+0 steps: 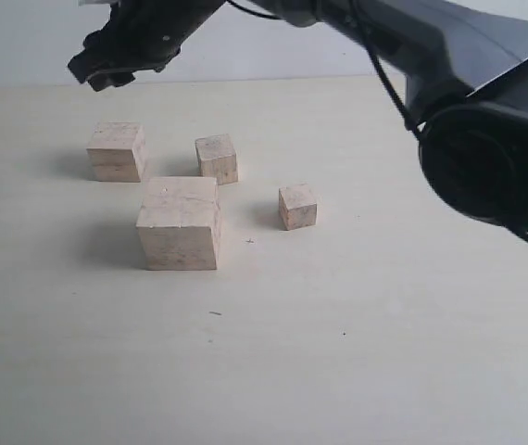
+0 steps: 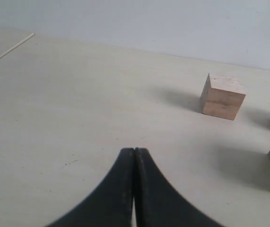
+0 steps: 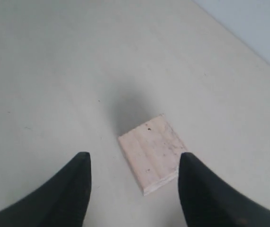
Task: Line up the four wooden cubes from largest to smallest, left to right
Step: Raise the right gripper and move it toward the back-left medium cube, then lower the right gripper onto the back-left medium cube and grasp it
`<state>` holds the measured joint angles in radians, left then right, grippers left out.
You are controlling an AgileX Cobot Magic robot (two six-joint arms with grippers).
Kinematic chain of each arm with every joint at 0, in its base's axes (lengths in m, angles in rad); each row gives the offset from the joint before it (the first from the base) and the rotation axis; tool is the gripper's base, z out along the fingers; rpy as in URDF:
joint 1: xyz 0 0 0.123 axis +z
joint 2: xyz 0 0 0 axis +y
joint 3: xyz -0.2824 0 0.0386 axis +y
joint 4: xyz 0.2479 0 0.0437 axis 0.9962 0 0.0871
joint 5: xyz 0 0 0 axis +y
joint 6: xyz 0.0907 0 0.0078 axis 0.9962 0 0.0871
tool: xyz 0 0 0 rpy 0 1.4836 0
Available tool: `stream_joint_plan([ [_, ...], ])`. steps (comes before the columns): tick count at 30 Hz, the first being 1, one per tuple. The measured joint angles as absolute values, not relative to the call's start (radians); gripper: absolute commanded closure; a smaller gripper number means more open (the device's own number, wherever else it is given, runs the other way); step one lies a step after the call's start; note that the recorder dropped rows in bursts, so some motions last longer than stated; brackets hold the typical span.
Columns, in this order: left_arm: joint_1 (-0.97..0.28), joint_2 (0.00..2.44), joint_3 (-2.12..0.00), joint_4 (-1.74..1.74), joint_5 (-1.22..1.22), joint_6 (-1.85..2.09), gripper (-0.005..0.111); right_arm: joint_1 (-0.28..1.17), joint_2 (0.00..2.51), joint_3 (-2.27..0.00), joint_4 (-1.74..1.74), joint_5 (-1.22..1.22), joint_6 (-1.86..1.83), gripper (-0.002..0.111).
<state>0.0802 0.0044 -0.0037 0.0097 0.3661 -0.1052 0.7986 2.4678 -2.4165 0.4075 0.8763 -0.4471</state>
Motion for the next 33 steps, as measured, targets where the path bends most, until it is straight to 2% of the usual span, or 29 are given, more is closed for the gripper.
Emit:
stream_joint_plan([
  [6,0.080,0.004,-0.004,0.010,0.366,-0.105,0.107,0.748,2.459,-2.410,0.577,0.950,-0.828,0.055],
  [22,0.080,0.004,-0.004,0.010,0.366,-0.105,0.107,0.663,2.473,-2.371,0.834,0.943,-1.005,0.055],
  [24,0.080,0.004,-0.004,0.010,0.366,-0.105,0.107,0.663,2.497,-2.371,0.881,0.959,-1.084,0.049],
  [28,0.080,0.004,-0.004,0.010,0.366,-0.105,0.107,0.663,2.552,-2.369,0.920,0.957,-1.215,0.027],
  [30,0.080,0.004,-0.004,0.010,0.366,-0.105,0.107,0.663,2.575,-2.369,0.926,0.927,-1.244,0.020],
  [33,0.080,0.004,-0.004,0.010,0.366,-0.105,0.107,0.663,2.601,-2.369,0.968,0.863,-1.264,0.018],
])
